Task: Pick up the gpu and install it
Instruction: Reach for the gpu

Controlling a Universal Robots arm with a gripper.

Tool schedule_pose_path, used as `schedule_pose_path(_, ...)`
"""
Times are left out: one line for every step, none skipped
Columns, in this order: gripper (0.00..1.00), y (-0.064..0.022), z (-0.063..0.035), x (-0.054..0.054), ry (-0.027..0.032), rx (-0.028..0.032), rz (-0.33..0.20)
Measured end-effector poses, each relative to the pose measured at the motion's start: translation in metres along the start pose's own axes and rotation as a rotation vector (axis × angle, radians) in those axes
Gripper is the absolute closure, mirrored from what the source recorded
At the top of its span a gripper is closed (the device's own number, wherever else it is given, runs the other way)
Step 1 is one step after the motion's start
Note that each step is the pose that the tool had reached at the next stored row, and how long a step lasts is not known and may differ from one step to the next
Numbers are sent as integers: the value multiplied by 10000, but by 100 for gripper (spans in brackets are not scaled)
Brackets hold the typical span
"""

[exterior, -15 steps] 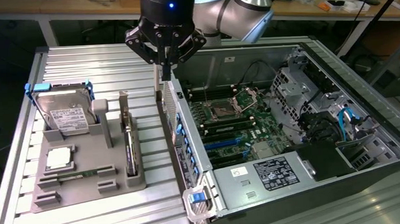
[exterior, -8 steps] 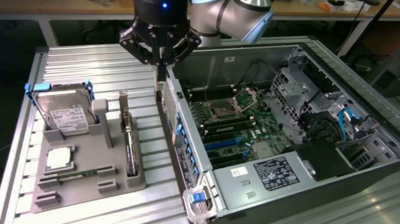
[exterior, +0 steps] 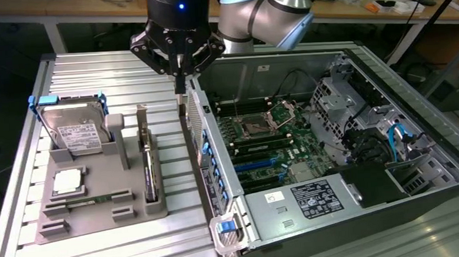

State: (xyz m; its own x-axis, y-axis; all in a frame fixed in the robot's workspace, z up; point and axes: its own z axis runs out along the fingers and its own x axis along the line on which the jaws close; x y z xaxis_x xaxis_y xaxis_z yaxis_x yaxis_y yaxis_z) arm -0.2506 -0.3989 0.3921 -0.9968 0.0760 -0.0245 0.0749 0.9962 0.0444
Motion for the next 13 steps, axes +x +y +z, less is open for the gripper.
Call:
schedule_pose_path(89, -1, 0, 11, 0, -1, 0)
schedule_pose_path(89, -1, -1, 22, 1, 0, 0)
schedule_pose_path(89, -3, -1, 37, 1, 1, 0)
schedule_pose_path(89, -4, -1, 51, 1, 0, 0)
schedule_pose_path(89, -5, -1, 61, 0, 0, 0)
schedule_pose_path(89, -5, -1, 71, 1, 0, 0)
schedule_pose_path(89, -6, -1, 84, 1, 0, 0)
schedule_pose_path(89, -7, -1, 93, 0, 0, 0)
schedule_pose_path(89, -7, -2, 101, 1, 0, 0)
schedule_pose_path(89, -8, -2, 108, 0, 1, 0)
schedule_pose_path(89, -8, -2, 113, 1, 0, 0)
schedule_pose_path(89, -9, -2, 119, 0, 0, 0)
schedule_pose_path(89, -9, -2, 128, 0, 0, 0)
